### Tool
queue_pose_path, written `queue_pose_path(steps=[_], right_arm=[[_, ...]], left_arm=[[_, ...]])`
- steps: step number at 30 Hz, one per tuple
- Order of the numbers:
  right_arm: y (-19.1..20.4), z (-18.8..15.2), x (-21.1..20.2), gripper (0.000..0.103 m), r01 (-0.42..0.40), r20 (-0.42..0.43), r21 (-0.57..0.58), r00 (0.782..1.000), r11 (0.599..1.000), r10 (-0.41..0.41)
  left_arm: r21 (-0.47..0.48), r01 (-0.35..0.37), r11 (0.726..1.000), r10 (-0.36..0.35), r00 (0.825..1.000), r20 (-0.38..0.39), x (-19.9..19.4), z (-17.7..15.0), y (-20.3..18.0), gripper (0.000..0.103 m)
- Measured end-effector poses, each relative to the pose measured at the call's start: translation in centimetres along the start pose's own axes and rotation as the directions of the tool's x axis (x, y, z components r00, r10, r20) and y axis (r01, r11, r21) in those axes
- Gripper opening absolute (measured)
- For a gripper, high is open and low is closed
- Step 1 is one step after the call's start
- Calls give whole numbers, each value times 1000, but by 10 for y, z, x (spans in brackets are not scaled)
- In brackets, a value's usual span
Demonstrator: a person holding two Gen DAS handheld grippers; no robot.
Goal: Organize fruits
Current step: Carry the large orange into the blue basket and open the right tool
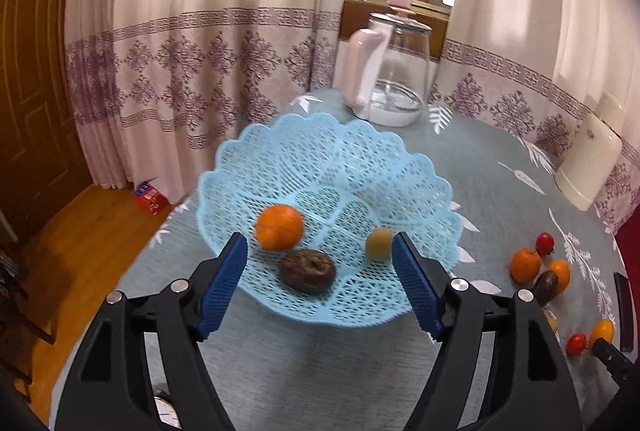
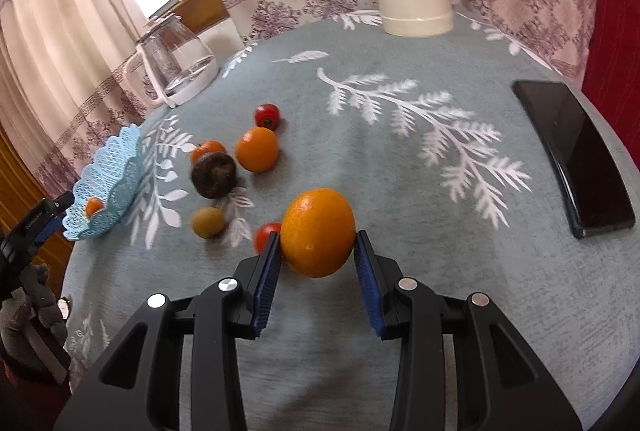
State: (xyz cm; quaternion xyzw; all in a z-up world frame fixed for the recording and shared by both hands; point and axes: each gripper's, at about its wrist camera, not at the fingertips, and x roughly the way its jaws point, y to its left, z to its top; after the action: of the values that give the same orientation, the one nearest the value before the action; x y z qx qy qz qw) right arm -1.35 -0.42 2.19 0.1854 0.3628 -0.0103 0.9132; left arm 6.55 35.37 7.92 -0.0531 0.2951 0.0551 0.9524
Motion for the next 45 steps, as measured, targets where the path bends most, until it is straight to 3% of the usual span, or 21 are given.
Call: queue_pose_path(steps=[8, 17, 27, 43, 45], right_arm=[[54, 15, -4, 38, -70, 24, -105, 997, 992, 73], [138, 32, 7, 38, -169, 20, -249, 984, 954, 179], [217, 43, 43, 38, -230, -38, -348, 972, 909, 232], [258, 41, 88, 39, -223, -104, -382, 975, 897, 198], [258, 42, 87, 44, -220, -94, -379, 975, 899, 199]], left_arm=[[-25, -43, 999, 44, 998, 35, -11, 9, 21, 78], [-61, -71, 996, 75, 995, 60, -20, 20, 40, 79], [-95, -63, 994, 70, 995, 74, -27, 25, 53, 79], [-122, -54, 991, 63, 995, 73, -28, 27, 63, 79], [-120, -52, 991, 61, 995, 73, -28, 28, 63, 79]])
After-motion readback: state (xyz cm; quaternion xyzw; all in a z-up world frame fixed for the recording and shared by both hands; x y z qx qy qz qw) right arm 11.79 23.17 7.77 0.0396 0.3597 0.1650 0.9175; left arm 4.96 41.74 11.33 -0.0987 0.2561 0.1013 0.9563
